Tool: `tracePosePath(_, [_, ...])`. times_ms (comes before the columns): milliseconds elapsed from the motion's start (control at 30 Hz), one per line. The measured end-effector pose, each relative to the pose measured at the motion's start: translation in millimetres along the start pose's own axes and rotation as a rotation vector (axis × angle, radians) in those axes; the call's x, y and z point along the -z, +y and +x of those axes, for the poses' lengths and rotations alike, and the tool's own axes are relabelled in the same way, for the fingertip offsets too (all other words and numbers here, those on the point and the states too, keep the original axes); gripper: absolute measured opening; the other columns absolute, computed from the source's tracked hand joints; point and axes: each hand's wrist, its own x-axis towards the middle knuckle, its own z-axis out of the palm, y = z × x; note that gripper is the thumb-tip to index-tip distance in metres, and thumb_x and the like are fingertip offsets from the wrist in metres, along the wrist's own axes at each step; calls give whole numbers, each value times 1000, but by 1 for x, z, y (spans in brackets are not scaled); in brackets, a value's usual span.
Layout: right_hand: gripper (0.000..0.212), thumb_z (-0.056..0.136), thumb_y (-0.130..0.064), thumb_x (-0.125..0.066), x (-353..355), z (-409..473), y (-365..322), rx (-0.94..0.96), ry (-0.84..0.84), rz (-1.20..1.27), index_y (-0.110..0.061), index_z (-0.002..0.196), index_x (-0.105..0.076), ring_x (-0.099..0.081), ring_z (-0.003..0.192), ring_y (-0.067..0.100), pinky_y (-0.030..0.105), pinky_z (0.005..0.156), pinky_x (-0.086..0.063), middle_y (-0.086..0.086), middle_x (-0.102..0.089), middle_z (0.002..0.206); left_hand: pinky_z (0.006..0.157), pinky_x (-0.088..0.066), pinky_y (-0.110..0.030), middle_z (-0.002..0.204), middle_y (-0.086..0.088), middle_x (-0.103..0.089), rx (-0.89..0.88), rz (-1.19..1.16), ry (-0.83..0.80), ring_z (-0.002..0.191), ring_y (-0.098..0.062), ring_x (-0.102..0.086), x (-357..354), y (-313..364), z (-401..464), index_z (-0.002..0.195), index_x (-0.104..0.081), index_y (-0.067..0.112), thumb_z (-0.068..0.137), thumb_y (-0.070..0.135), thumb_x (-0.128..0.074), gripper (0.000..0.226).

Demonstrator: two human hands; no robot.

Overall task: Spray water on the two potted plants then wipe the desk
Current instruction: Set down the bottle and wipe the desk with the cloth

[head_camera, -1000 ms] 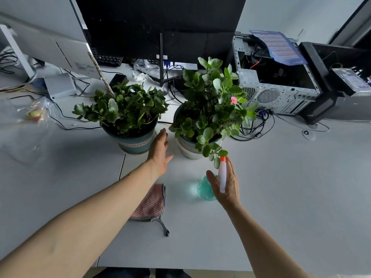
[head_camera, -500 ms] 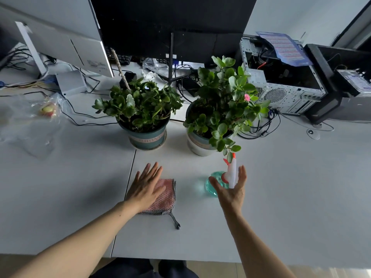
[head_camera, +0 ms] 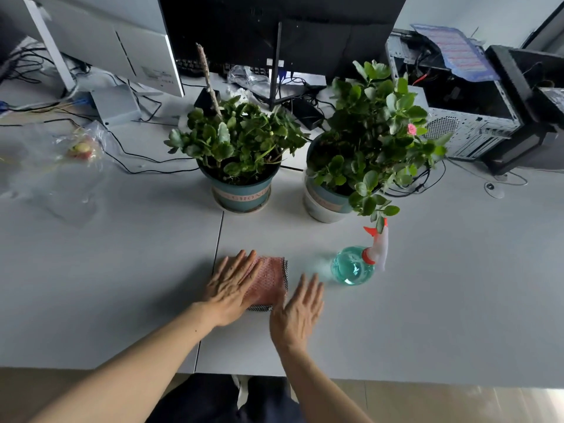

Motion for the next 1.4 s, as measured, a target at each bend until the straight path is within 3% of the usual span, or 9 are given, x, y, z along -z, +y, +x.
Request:
tracePosePath(133, [62, 102, -32, -28, -11, 19, 1, 446, -190, -275, -22, 155, 4, 24, 148, 22, 38, 116, 24, -8, 19, 160, 103, 36, -35, 151, 1, 33, -34, 32, -4, 138, -26, 35, 2, -5, 4, 143, 23, 21, 96, 54, -14, 68])
tracePosePath(267, [66, 102, -40, -31, -14, 39, 6, 548, -283, -406, -20, 155, 1, 19, 149, 22, 42, 119, 17, -6, 12, 161, 106, 33, -37, 152, 2, 31, -86, 84, -12, 138, -26, 34, 2, -16, 7, 142, 24, 22, 94, 56, -19, 73])
tracePosePath(467, [64, 103, -47, -23, -13, 59, 6, 563, -300, -440, -20, 155, 2, 23, 147, 18, 39, 117, 22, -7, 13, 161, 115, 22, -46, 152, -1, 34, -117, 115, -8, 140, -27, 32, 7, -22, 28, 139, 30, 21, 94, 57, -19, 75])
tracePosePath(733, [63, 103, -45, -25, 0, 107, -7, 548, -273, -447, -19, 155, 0, 19, 148, 18, 40, 117, 21, -3, 6, 164, 119, 15, -46, 151, -6, 36, -103, 145, -28, 142, -25, 31, 35, -19, 75, 143, 28, 15, 96, 54, -17, 75])
tracePosePath(833, [65, 103, -42, -26, 2, 116, -14, 520, -245, -454, -13, 154, 1, 23, 146, 21, 40, 117, 20, 2, 9, 163, 118, 16, -43, 154, -7, 31, -77, 102, 56, 142, -25, 29, 38, -12, 81, 144, 24, 12, 99, 46, -21, 73])
tracePosePath(933, [60, 99, -27, -31, 1, 107, -19, 581, -190, -368, -8, 154, -12, 4, 151, 27, 35, 120, 13, 9, -4, 162, 118, 16, -37, 158, -5, 22, -74, 5, 157, 145, -23, 23, 30, -3, 74, 147, 18, 12, 96, 24, -31, 72])
tracePosePath(1000, [60, 95, -24, -23, 0, 98, -17, 610, -185, -306, -10, 153, -19, -4, 150, 25, 34, 123, 3, 9, -16, 161, 117, 17, -36, 158, -3, 22, -70, -13, 140, 145, -24, 24, 20, 2, 69, 145, 22, 14, 96, 25, -30, 72])
tracePosePath(1133, [65, 92, -30, -10, 2, 98, -7, 560, -194, -283, -13, 154, -13, 3, 150, 22, 38, 124, -3, 6, -7, 163, 109, 27, -37, 154, -3, 29, -79, -11, 80, 143, -25, 29, 21, 7, 80, 144, 25, 18, 95, 27, -24, 70])
tracePosePath(1400, [62, 98, -12, -39, 10, 120, 1, 331, -31, -250, -5, 153, -9, -1, 150, 30, 41, 123, -8, 13, -4, 161, 119, 15, -39, 161, 0, 21, -196, 68, -11, 147, -23, 22, 43, 35, 131, 151, 12, 21, 97, 30, -22, 64])
